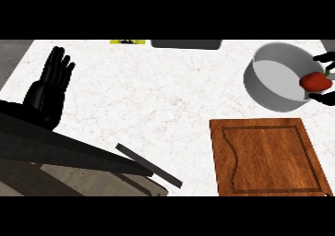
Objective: Pick the bell pepper from the cutting board and place it in the pot
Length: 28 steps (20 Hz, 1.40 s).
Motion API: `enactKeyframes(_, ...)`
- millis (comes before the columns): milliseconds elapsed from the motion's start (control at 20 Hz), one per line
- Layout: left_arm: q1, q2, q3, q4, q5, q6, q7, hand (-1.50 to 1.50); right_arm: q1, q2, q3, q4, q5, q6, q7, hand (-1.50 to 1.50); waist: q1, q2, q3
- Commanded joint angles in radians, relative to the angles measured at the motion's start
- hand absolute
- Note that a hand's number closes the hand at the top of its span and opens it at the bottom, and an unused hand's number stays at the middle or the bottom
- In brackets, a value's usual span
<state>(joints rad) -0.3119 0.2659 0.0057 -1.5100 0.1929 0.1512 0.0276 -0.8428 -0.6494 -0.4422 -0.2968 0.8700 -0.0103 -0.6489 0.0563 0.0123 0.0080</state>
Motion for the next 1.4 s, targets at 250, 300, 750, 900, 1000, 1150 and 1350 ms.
enactKeyframes(250, 0.037, -0.02, -0.021, -0.046, 0.0, 0.013, -0.008, 0.0, -0.076, -0.008, -0.107, 0.08, -0.13, 0.127, -0.155, -1.5, -0.007, 0.003, -0.004)
enactKeyframes(300, 0.017, 0.001, 0.008, -0.025, 0.022, 0.001, 0.013, 0.0, -0.057, -0.01, -0.139, 0.087, -0.164, 0.134, -0.176, -1.5, -0.016, 0.003, -0.004)
enactKeyframes(750, -0.006, -0.018, -0.011, 0.005, 0.006, 0.028, -0.008, 0.0, -0.105, -0.083, -0.3, 0.162, -0.33, 0.261, -0.031, -1.5, -0.011, 0.012, -0.004)
enactKeyframes(900, -0.005, -0.027, -0.031, -0.025, 0.007, 0.04, 0.019, 0.0, -0.061, -0.148, -0.34, 0.151, -0.369, 0.284, -0.07, -1.5, -0.004, 0.015, -0.001)
enactKeyframes(1000, -0.012, -0.011, -0.022, -0.027, 0.009, 0.034, 0.011, 0.0, -0.058, -0.178, -0.37, 0.167, -0.401, 0.331, -0.049, -1.5, -0.002, 0.017, -0.001)
enactKeyframes(1150, 0.023, -0.009, -0.023, -0.028, 0.026, 0.014, -0.011, 0.0, 0.034, -0.207, -0.394, 0.167, -0.425, 0.387, -0.138, -1.5, -0.002, 0.021, 0.001)
enactKeyframes(1350, -0.024, 0.009, -0.013, -0.045, 0.022, 0.036, 0.032, 0.0, 0.023, -0.286, -0.414, 0.167, -0.444, 0.436, -0.074, -1.5, 0.004, 0.02, 0.003)
